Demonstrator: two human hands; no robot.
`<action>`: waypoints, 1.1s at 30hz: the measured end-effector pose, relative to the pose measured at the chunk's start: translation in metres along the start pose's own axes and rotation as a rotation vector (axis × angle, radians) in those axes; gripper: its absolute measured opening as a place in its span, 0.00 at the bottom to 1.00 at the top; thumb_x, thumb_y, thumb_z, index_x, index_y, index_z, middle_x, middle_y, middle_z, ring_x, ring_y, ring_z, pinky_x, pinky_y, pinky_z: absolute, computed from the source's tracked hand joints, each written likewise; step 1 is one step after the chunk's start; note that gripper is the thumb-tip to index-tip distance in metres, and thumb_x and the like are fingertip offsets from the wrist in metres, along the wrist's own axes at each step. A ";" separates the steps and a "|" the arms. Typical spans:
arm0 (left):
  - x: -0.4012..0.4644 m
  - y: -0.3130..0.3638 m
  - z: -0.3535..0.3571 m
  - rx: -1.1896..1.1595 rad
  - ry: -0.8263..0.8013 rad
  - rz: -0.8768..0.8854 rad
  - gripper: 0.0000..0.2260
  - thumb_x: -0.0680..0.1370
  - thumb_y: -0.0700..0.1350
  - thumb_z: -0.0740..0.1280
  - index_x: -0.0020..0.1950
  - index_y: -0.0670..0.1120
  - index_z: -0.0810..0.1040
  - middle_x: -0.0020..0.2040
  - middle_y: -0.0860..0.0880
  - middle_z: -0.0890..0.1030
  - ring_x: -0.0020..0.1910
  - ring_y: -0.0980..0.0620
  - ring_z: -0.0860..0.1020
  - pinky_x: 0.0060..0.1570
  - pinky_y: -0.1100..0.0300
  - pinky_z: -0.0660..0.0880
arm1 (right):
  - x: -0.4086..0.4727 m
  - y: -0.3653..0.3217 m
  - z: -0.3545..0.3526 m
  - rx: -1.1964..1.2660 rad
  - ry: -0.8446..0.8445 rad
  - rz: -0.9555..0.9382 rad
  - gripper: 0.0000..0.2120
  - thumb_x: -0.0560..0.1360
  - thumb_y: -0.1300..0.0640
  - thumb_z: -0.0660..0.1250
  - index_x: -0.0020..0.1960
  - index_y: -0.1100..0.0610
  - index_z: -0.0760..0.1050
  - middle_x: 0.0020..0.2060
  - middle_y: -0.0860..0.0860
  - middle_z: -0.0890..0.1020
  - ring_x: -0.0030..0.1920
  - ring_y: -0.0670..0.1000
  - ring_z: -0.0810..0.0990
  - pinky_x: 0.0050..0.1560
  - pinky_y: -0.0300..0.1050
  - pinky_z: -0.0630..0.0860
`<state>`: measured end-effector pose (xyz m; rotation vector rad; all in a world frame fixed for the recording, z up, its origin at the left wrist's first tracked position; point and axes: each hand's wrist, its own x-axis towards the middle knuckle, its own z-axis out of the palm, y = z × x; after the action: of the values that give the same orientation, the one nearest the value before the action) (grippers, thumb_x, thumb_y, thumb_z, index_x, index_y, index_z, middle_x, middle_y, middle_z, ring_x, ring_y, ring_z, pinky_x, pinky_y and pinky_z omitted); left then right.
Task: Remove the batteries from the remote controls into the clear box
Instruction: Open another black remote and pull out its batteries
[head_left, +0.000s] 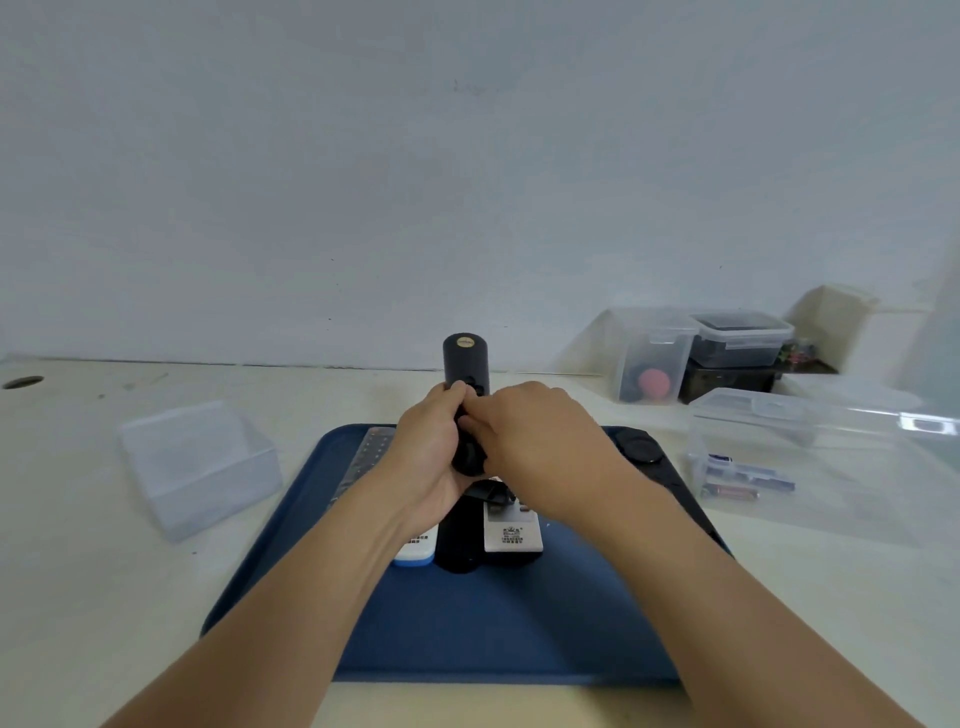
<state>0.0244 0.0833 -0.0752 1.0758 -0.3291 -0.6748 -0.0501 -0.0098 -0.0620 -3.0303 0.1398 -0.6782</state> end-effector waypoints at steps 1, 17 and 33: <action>0.001 0.000 -0.003 0.005 0.000 0.012 0.05 0.85 0.43 0.58 0.55 0.44 0.72 0.35 0.46 0.78 0.29 0.51 0.76 0.29 0.59 0.71 | -0.002 0.004 -0.003 0.122 -0.045 -0.003 0.10 0.83 0.53 0.57 0.56 0.51 0.75 0.33 0.47 0.74 0.38 0.53 0.77 0.35 0.49 0.69; 0.008 0.000 -0.008 0.136 -0.148 0.117 0.13 0.83 0.34 0.56 0.65 0.44 0.72 0.49 0.40 0.86 0.34 0.49 0.78 0.29 0.58 0.74 | -0.009 0.027 -0.006 1.058 0.345 0.418 0.02 0.80 0.60 0.66 0.49 0.58 0.75 0.37 0.52 0.86 0.32 0.44 0.81 0.35 0.37 0.76; 0.003 -0.002 -0.002 -0.029 -0.146 0.093 0.10 0.85 0.43 0.56 0.63 0.42 0.73 0.48 0.42 0.79 0.36 0.49 0.79 0.29 0.57 0.75 | -0.012 0.005 -0.003 0.903 0.391 0.183 0.07 0.69 0.67 0.78 0.41 0.56 0.86 0.38 0.51 0.86 0.35 0.44 0.83 0.34 0.32 0.75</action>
<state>0.0274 0.0823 -0.0778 0.9798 -0.4909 -0.6746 -0.0625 -0.0139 -0.0651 -1.9883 0.0838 -0.9709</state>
